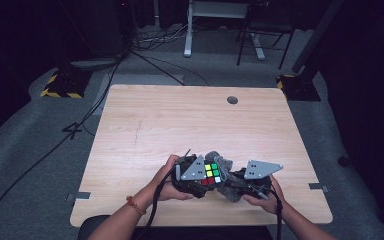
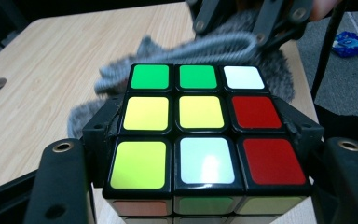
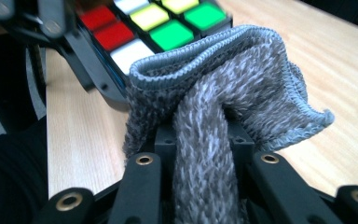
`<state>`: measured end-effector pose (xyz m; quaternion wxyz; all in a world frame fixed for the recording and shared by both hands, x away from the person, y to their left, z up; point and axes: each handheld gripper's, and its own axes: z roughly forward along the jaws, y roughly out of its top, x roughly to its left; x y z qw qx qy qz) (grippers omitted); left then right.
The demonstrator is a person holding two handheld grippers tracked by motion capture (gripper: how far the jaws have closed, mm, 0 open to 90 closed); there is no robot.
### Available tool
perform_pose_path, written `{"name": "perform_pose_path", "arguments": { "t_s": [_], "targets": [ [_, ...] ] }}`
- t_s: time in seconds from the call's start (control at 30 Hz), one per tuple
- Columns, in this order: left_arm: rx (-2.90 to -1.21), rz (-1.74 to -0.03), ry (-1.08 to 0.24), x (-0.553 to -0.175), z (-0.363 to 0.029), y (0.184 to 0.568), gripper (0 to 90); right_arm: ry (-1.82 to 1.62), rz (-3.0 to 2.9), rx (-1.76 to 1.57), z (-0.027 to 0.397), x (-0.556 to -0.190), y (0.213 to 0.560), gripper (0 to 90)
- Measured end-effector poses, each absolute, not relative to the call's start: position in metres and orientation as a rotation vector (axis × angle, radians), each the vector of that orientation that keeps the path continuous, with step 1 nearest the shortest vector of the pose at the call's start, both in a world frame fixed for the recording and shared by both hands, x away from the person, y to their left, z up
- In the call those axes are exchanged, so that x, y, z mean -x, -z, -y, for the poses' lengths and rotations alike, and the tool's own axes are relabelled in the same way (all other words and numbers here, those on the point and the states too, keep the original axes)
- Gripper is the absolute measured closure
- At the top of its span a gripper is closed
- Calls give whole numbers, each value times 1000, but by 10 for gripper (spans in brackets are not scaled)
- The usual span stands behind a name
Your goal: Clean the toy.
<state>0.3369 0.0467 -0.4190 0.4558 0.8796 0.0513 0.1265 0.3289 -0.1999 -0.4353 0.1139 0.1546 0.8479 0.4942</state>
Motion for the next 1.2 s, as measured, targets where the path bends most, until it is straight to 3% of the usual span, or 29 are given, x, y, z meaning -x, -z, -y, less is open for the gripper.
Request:
{"name": "perform_pose_path", "arguments": {
  "t_s": [0.6, 1.2],
  "targets": [
    [-2300, -116, -327, -336, -32, 433, 332, -1486, -2426, -363, 198, -317, 424, 734],
    [-2156, -112, -327, -333, -46, 413, 333, -1378, -2570, -524, 207, -338, 459, 733]
  ]
}}
